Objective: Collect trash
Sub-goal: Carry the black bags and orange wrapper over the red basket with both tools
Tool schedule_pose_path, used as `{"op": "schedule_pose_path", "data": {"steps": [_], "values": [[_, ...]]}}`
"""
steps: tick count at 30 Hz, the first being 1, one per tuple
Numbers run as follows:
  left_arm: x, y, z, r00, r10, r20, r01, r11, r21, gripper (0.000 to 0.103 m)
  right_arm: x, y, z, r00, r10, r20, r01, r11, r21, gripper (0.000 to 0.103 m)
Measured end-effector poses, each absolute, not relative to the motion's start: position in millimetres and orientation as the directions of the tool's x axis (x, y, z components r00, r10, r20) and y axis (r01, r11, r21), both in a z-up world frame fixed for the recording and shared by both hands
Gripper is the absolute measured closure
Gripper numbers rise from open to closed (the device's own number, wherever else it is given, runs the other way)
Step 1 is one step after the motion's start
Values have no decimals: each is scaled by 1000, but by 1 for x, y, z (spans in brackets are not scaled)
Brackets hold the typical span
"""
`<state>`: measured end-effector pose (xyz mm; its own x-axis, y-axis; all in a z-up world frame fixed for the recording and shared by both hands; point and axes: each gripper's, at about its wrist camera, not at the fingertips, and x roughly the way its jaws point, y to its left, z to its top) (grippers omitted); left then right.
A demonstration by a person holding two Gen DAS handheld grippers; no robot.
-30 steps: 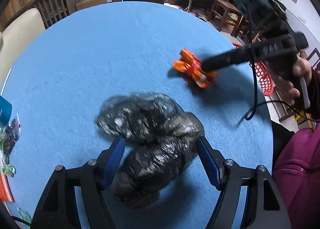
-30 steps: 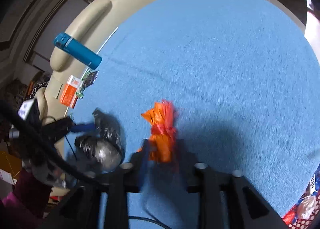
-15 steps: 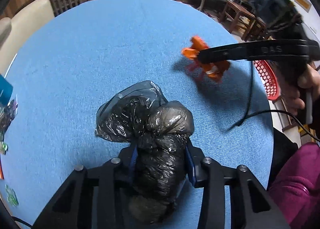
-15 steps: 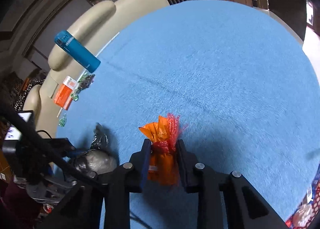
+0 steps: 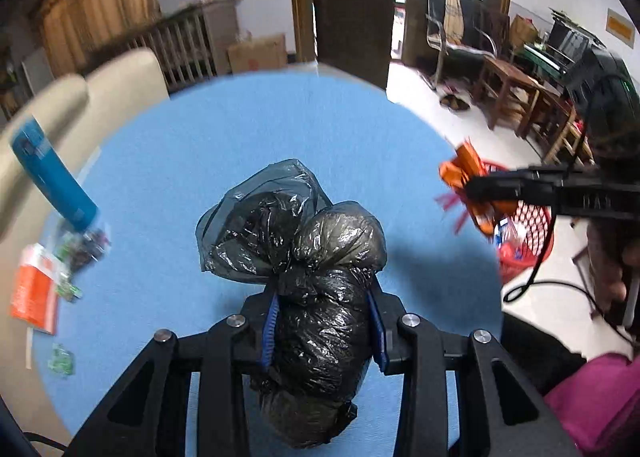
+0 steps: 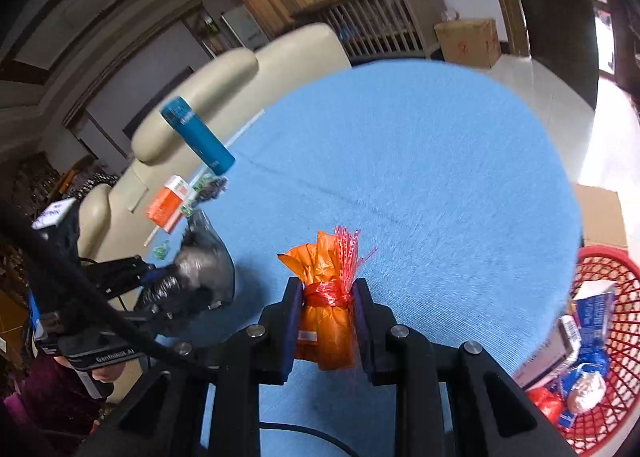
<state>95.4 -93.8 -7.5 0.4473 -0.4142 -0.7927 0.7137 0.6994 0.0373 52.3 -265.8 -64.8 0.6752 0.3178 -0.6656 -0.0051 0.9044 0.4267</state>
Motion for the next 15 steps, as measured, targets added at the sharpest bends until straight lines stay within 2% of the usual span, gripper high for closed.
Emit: {"op": "schedule_pose_path", "data": {"steps": [3, 15], "values": [[74, -104, 25, 522, -392, -758, 682, 725, 95, 64, 26, -270, -41, 723, 296, -625, -15, 910, 413, 76], [-1, -137, 86, 732, -310, -607, 561, 779, 279, 64, -78, -286, 29, 858, 193, -476, -7, 931, 364, 76]]}}
